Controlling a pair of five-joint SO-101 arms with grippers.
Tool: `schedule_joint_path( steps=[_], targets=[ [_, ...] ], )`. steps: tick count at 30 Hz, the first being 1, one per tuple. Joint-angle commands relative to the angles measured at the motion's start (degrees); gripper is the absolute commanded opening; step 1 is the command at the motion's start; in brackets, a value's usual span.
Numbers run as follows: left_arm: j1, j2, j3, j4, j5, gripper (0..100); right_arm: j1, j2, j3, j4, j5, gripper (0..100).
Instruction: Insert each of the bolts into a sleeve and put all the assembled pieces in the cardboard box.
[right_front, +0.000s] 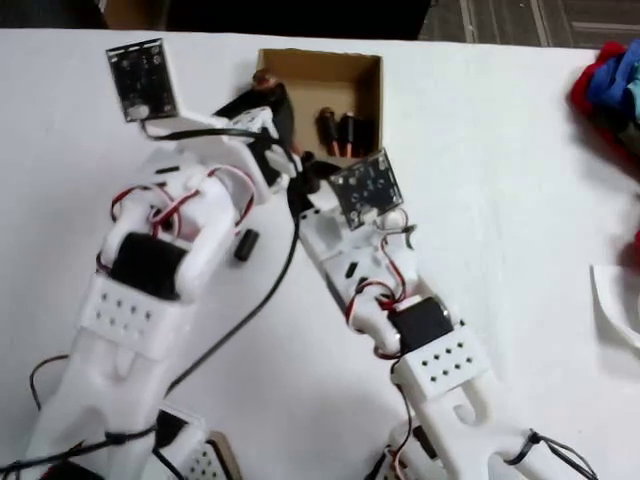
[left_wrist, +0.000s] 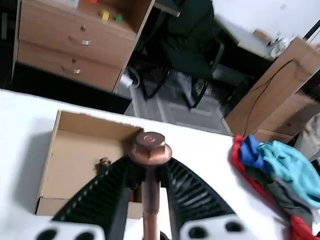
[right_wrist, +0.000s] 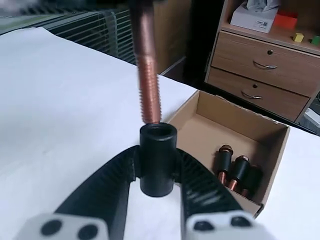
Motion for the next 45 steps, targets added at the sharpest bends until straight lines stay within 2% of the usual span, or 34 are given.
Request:
schedule_joint_path(
  steps=[1, 17, 23, 29, 38, 45],
  targets=[
    [-0.1, 1.7, -2.2, -1.8, 0.3, 3, -0.1, -2.3, -0.5, -1.4, 0.3, 2.0],
    [1.8, 2.4, -2.2, -2.5, 0.2, 3, -0.3, -2.3, -0.6, -1.2, 0.4, 2.0],
    [4.2, 2.5, -1.7, -4.4, -7.8, 3, -0.3, -2.3, -0.6, -1.1, 0.4, 2.0],
    [4.1, 2.5, -1.5, -4.1, -8.2, 3, -0.1, -2.3, -0.7, -1.2, 0.4, 2.0],
    [4.2, 2.2, 9.2, -4.0, -8.3, 3, 0.1, -2.3, -0.8, -1.4, 0.6, 2.0],
    [4.2, 2.0, 10.1, -4.0, -8.3, 3, 0.1, -2.3, -0.8, -1.5, 0.7, 2.0]
  ],
)
